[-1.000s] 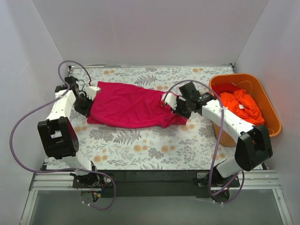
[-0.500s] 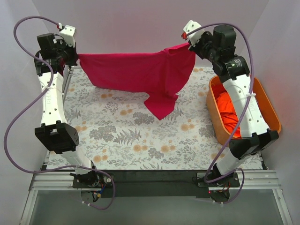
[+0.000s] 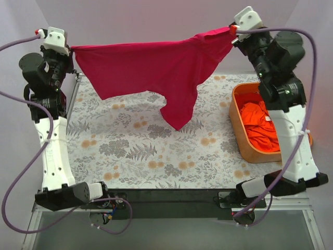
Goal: Fold and stack the t-shirts
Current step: Flatten the tshirt out
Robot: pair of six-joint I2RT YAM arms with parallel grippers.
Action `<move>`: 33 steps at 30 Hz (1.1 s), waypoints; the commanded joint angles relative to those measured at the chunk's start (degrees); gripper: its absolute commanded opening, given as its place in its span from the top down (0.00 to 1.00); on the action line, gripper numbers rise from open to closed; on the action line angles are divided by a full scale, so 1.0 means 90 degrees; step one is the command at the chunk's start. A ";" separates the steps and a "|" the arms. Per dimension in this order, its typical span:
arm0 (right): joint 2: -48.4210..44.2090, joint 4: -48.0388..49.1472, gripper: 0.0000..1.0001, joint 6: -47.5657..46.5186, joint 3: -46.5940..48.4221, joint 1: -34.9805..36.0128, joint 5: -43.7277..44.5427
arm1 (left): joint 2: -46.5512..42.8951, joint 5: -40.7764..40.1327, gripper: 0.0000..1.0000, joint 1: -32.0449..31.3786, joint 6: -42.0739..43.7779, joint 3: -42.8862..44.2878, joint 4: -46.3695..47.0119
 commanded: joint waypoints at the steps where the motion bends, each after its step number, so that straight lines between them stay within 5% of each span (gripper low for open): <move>1: -0.0865 0.0943 0.99 0.0131 0.0050 -0.0036 0.0335 | -0.0674 -0.0450 1.00 0.0059 -0.0088 -0.0173 0.0860; 13: -0.2086 0.1392 0.99 0.0033 0.0461 -0.0543 -0.0242 | -0.2705 -0.0294 1.00 0.0059 0.0439 -0.0896 0.0920; 19: -0.2341 0.1714 0.99 -0.0552 -0.1197 -0.0563 -0.0622 | -0.2697 -0.0070 1.00 0.0069 0.1102 -0.0837 -0.0193; 25: -0.1834 0.2251 0.99 -0.1148 -0.3100 -0.0553 -0.1500 | -0.2482 0.0224 1.00 0.0059 0.1796 -0.1617 -0.1444; 33: 0.0116 0.2935 0.99 -0.1382 -0.4100 -0.0349 -0.2224 | -0.1273 0.0175 1.00 0.0049 0.1680 -0.3375 -0.0850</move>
